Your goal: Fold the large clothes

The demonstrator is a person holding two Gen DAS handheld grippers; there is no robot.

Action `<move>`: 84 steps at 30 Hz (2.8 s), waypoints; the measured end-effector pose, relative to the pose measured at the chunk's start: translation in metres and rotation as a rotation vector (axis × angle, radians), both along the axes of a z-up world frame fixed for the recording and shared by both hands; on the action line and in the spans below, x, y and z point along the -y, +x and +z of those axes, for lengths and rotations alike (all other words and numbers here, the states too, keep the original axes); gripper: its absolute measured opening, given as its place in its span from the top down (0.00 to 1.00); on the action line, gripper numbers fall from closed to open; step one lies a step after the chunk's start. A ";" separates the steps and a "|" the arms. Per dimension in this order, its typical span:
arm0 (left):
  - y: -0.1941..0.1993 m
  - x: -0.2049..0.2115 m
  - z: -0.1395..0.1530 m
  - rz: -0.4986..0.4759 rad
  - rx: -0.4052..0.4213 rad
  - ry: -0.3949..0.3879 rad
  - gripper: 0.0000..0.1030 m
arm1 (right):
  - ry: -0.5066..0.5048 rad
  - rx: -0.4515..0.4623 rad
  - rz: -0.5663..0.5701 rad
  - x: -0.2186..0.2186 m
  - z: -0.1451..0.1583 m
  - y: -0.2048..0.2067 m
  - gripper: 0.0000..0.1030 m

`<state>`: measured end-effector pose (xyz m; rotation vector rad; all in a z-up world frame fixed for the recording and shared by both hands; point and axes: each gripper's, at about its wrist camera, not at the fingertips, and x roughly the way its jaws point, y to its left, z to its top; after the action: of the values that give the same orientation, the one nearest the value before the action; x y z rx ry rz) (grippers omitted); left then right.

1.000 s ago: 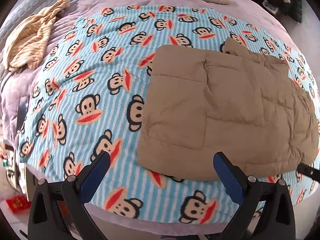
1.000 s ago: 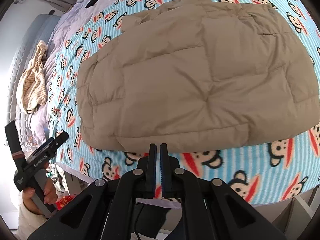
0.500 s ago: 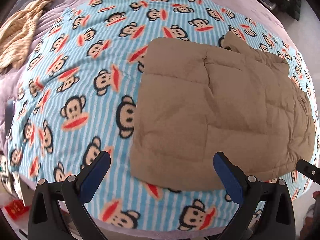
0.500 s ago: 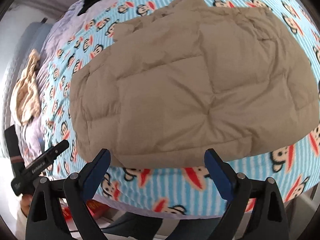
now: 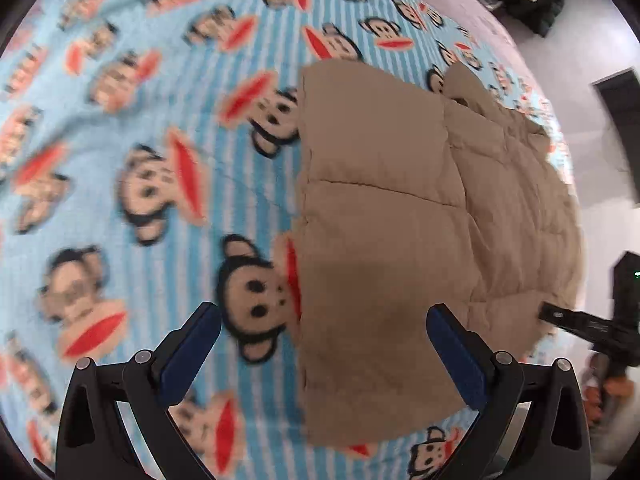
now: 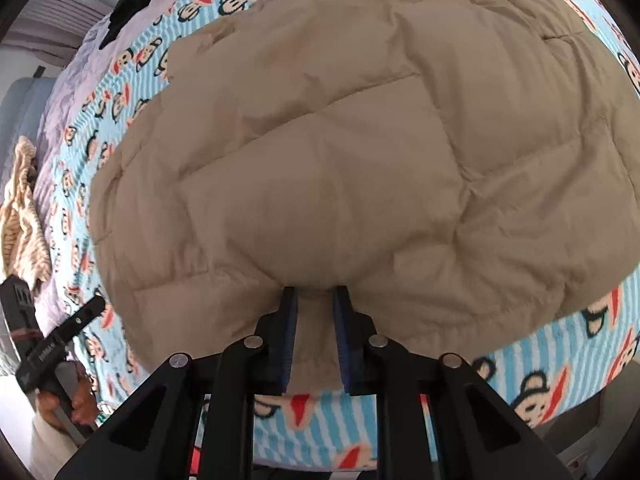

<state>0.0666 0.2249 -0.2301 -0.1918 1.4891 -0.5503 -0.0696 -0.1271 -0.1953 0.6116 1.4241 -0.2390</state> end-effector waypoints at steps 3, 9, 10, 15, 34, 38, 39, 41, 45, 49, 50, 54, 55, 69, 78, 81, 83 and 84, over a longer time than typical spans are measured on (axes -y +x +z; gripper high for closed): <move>0.012 0.012 -0.032 -0.049 -0.108 -0.145 0.00 | -0.002 -0.013 0.001 0.001 -0.006 0.003 0.80; 0.024 0.053 -0.049 -0.157 -0.134 -0.246 0.00 | 0.014 -0.014 0.001 0.003 -0.012 0.002 0.80; 0.025 0.057 -0.050 -0.168 -0.141 -0.253 0.00 | 0.017 -0.012 0.000 0.003 -0.012 0.002 0.80; 0.024 0.079 -0.041 -0.253 -0.178 -0.296 0.67 | 0.024 -0.022 0.009 0.003 -0.010 0.002 0.80; -0.016 0.205 0.122 -0.272 -0.011 -0.291 0.75 | 0.125 0.205 0.017 0.063 -0.040 0.057 0.92; -0.034 0.274 0.137 -0.340 0.030 -0.188 0.75 | 0.203 0.220 0.007 0.074 -0.052 0.055 0.95; -0.037 0.288 0.139 -0.358 0.038 -0.165 0.75 | 0.221 0.223 0.000 0.077 -0.054 0.054 0.95; -0.042 0.318 0.143 -0.399 0.060 -0.130 0.75 | 0.289 0.223 -0.029 0.087 -0.058 0.050 0.96; -0.047 0.358 0.148 -0.471 0.072 -0.116 0.66 | 0.380 0.237 -0.114 0.119 -0.042 0.027 0.96; -0.057 0.412 0.142 -0.541 0.019 -0.189 0.21 | 0.319 0.307 -0.177 0.164 -0.004 -0.027 0.93; -0.060 0.426 0.138 -0.575 0.008 -0.224 0.21 | 0.312 0.316 -0.203 0.173 0.002 -0.040 0.93; -0.057 0.465 0.105 -0.589 -0.050 -0.303 0.21 | 0.263 0.317 -0.317 0.205 0.015 -0.092 0.93; -0.055 0.477 0.095 -0.580 -0.063 -0.298 0.21 | 0.259 0.317 -0.347 0.211 0.017 -0.106 0.92; -0.056 0.491 0.091 -0.599 0.083 -0.188 0.21 | 0.214 0.501 -0.281 0.190 0.091 -0.163 0.28; -0.006 0.397 0.127 -0.431 0.480 -0.004 0.21 | -0.085 0.370 -0.292 0.187 0.080 -0.136 0.90; 0.017 0.393 0.095 -0.399 0.447 0.057 0.21 | -0.078 0.333 -0.338 0.199 0.065 -0.149 0.90; 0.019 0.406 0.083 -0.406 0.445 0.068 0.21 | -0.064 0.314 -0.374 0.206 0.053 -0.155 0.90; 0.017 0.418 0.079 -0.417 0.455 0.079 0.21 | -0.060 0.305 -0.389 0.208 0.048 -0.159 0.90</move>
<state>0.0833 -0.1930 -0.1510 0.2986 1.1010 -0.8072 -0.2283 -0.3351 -0.1474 0.8363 0.9946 -0.4733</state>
